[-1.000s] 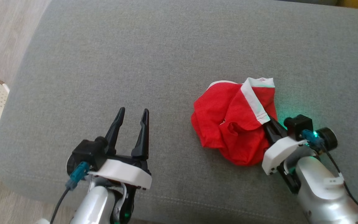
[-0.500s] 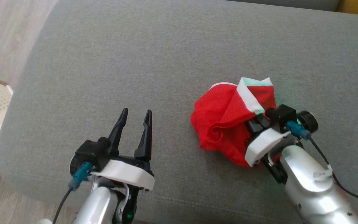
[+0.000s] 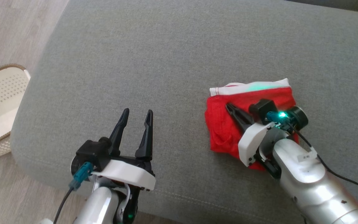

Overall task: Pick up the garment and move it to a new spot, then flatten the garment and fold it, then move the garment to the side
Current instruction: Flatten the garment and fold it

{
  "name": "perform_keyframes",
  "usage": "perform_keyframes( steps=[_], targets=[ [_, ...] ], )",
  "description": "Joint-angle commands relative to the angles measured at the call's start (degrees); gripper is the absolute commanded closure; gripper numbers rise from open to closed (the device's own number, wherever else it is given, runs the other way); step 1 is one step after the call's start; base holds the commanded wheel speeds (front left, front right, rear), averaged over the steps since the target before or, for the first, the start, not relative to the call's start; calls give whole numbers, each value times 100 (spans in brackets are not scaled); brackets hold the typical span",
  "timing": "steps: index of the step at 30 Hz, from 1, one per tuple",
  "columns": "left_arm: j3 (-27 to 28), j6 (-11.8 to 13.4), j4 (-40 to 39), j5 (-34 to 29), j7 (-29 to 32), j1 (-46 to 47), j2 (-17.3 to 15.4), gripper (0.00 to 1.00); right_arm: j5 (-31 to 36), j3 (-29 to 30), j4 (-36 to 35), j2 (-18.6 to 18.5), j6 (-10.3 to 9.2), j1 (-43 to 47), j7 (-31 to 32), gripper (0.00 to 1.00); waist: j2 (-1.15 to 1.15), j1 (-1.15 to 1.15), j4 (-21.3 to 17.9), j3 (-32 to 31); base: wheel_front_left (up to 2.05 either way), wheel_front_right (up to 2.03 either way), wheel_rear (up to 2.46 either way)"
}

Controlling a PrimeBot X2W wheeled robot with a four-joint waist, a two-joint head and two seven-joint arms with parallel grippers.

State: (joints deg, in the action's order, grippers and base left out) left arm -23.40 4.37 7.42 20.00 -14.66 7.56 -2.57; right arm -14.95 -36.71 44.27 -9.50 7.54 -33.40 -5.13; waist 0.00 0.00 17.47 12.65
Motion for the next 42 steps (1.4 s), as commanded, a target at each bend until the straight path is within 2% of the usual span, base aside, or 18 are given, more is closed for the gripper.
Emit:
perform_keyframes(
  steps=[1,7,11,19,25,31,32,33,34,42],
  targets=[
    [178,31,-214,38,-34,244,-31,0,-144,-219,22,36,-5,-127,99,100,0,0,6,6,0,0,0],
    [222,35,-198,18,-34,241,-31,0,-358,-421,150,80,-5,-185,-118,100,0,0,-160,-58,0,0,0],
    [287,17,-193,-46,-34,232,-31,0,-438,-214,147,85,-5,-272,-528,100,0,0,-394,-179,0,0,0],
    [566,-14,-235,-180,-34,167,-31,0,-86,952,-323,-78,-5,-34,-943,100,0,0,-965,-437,0,0,0],
    [772,-47,-320,-276,-34,46,-31,0,701,1950,-1280,-224,-5,644,-978,100,0,0,-1349,-597,0,0,0],
    [950,-69,-326,-282,-34,-119,-31,0,1420,2835,-2273,-59,-5,1530,-959,100,0,0,-1627,-730,0,0,0],
    [960,-85,-313,-295,-34,-157,-31,0,1525,2954,-2404,-6,-5,1669,-952,71,0,0,-1656,-747,0,0,0],
    [975,-99,-299,-314,-34,-194,-31,0,1634,3070,-2532,51,-5,1796,-952,22,0,0,-1680,-764,0,0,0],
    [995,-108,-289,-323,-34,-228,-31,0,1722,3170,-2644,112,-5,1918,-952,0,0,0,-1698,-778,0,0,0],
    [1081,-85,-324,-358,-34,-453,-31,0,2121,3556,-3129,421,-5,2495,-942,0,0,0,-1752,-848,0,0,0]
  ],
)
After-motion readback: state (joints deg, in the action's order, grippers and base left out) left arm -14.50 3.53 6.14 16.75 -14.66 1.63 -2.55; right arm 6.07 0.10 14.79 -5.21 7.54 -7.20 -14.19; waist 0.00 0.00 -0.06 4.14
